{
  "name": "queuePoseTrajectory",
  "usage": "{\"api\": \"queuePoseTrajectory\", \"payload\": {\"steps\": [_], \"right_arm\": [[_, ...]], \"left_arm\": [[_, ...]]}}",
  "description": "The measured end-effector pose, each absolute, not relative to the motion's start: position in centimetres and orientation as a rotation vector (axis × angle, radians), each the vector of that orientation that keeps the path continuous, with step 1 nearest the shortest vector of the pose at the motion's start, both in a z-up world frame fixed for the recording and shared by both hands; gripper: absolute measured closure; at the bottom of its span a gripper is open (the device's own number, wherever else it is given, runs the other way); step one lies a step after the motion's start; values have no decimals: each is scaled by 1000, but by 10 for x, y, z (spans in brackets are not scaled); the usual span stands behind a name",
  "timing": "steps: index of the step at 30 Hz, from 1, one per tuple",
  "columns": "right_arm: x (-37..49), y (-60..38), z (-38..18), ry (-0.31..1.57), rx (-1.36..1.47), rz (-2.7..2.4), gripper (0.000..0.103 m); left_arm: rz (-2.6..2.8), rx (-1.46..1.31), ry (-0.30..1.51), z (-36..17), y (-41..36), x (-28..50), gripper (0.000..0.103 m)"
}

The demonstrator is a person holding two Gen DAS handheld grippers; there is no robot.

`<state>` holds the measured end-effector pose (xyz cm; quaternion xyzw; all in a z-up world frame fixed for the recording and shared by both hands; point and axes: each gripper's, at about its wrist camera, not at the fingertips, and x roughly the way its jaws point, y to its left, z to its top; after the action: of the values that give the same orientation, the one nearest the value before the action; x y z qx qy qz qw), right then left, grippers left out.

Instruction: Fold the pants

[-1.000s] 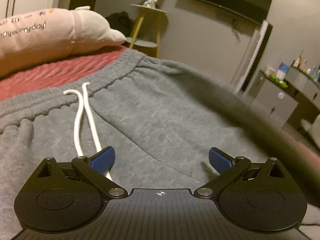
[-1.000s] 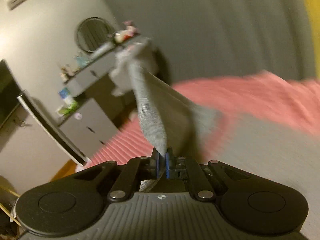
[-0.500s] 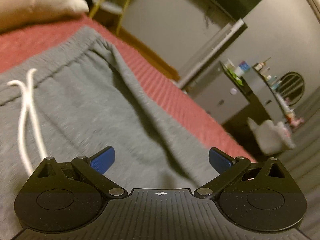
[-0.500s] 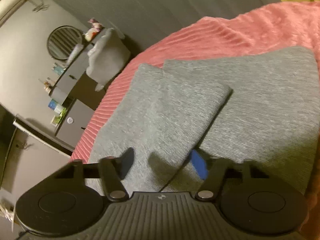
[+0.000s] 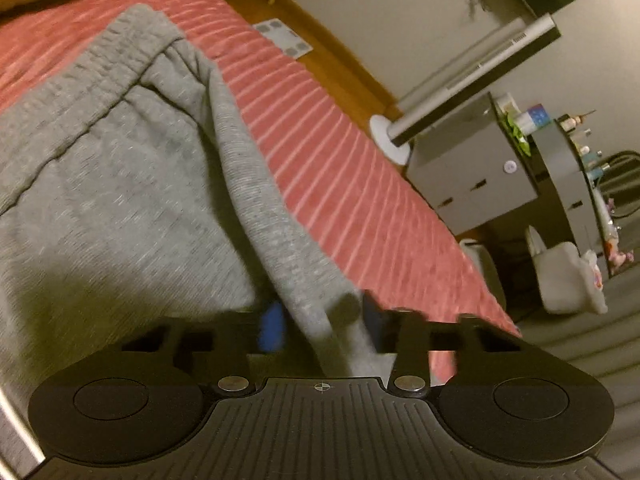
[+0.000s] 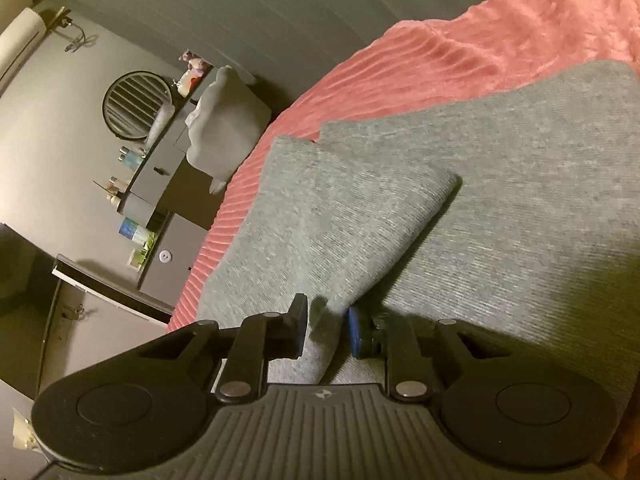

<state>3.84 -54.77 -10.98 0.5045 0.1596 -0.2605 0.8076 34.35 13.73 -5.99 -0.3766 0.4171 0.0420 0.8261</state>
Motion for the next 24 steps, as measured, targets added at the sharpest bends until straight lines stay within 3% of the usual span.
{"api": "queuePoseTrajectory", "payload": {"steps": [3, 5, 7, 10, 17, 21, 24], "right_arm": [[37, -546, -111, 329, 1076, -573, 95], [39, -547, -112, 335, 1095, -578, 91], [46, -548, -113, 344, 1098, -577, 88], [59, -547, -105, 396, 1051, -588, 98], [34, -567, -32, 232, 1014, -423, 98], [-11, -584, -13, 155, 993, -388, 98], [-38, -586, -29, 231, 931, -442, 98]], "left_arm": [[79, -811, 875, -60, 140, 344, 86], [71, -805, 890, -58, 141, 347, 86], [82, -790, 911, -53, 143, 349, 93], [37, -812, 799, -20, 147, 336, 94], [-151, -767, 541, 61, 154, 224, 94], [-163, -824, 582, 39, 164, 132, 94], [-89, -783, 709, -7, 160, 93, 93]]}}
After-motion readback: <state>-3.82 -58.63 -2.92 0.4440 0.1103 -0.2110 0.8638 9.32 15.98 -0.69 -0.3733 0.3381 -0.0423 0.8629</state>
